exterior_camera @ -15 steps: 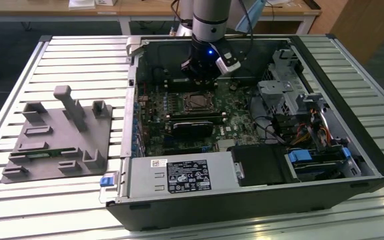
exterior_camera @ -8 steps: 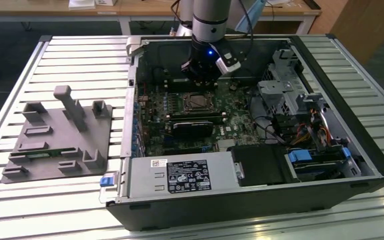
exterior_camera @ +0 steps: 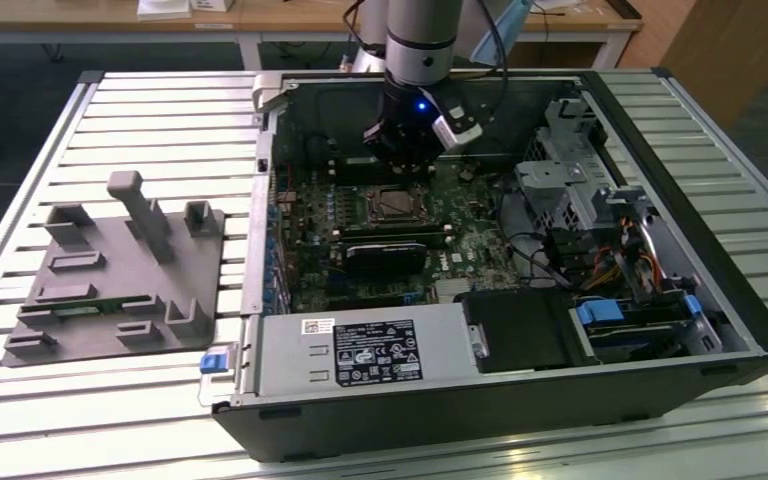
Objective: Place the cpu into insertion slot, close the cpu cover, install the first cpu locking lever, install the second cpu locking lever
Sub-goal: 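Install the first cpu locking lever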
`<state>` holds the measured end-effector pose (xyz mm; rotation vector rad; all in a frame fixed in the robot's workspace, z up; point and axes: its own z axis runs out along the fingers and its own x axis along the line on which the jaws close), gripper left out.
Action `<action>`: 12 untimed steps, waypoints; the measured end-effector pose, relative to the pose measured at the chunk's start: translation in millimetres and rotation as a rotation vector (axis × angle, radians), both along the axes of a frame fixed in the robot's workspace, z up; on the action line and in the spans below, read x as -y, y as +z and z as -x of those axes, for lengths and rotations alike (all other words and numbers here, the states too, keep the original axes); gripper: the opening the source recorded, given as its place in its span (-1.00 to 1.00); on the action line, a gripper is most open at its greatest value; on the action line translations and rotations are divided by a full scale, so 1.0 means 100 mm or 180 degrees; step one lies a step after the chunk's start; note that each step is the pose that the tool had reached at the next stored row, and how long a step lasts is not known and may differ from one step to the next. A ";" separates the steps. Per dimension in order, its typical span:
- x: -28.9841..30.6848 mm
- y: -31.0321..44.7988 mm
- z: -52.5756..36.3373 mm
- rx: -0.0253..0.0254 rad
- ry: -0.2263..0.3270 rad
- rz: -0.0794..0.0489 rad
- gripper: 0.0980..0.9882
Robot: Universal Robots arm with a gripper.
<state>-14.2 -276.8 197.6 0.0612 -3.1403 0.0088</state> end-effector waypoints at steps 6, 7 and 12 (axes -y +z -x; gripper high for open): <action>-0.001 0.036 -0.001 0.0000 0.0001 0.0001 -0.96; -0.001 0.035 -0.001 0.0001 0.0001 0.0003 -0.96; -0.001 0.035 -0.001 0.0001 0.0000 0.0017 -0.96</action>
